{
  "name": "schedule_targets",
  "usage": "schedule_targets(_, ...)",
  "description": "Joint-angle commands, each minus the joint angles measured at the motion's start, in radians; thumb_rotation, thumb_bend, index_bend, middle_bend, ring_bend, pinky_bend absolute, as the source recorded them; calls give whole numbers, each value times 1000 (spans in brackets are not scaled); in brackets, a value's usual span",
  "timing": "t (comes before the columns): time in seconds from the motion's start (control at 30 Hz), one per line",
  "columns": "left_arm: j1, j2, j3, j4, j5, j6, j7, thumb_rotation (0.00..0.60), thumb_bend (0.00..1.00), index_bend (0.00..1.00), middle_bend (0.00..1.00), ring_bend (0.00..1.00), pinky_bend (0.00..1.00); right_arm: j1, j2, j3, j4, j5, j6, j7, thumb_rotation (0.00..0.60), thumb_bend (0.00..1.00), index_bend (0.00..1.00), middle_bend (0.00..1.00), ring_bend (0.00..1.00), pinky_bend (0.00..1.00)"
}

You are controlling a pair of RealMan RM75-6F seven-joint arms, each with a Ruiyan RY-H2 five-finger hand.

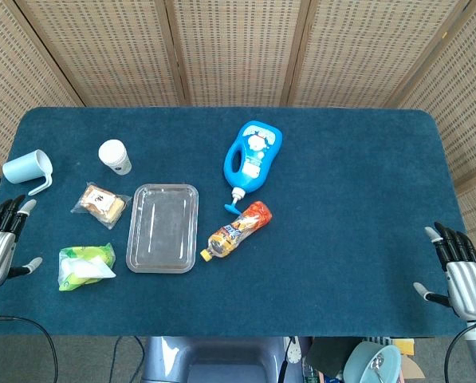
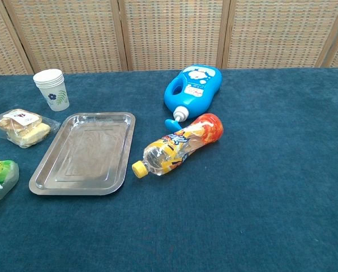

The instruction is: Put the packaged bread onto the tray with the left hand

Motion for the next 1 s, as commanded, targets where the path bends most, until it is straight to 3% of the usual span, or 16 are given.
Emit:
schedule_targets(0.03, -4, -2, -1, -2, -1, -4, 5, 600, 184, 0, 0, 0, 0, -3, -2, 0, 5, 3, 3, 4, 600, 181, 0, 0, 0, 0)
schedule_targets(0.8, -9, 11, 1, -20, -1, -10, 14, 600, 184, 0, 0, 0, 0, -18, -9, -4, 29, 5, 17, 33, 600, 181, 0, 0, 0, 0)
schedule_targets(0.93, -33, 24, -2, -32, -19, -65, -10, 600, 184, 0, 0, 0, 0, -18, -12, -3, 39, 7, 15, 43, 600, 181, 0, 0, 0, 0)
schedule_targets(1.0, -74, 54, -16, -52, -79, -168, -59, 600, 184, 0, 0, 0, 0, -12, -12, 5, 50, 20, 3, 54, 600, 181, 0, 0, 0, 0)
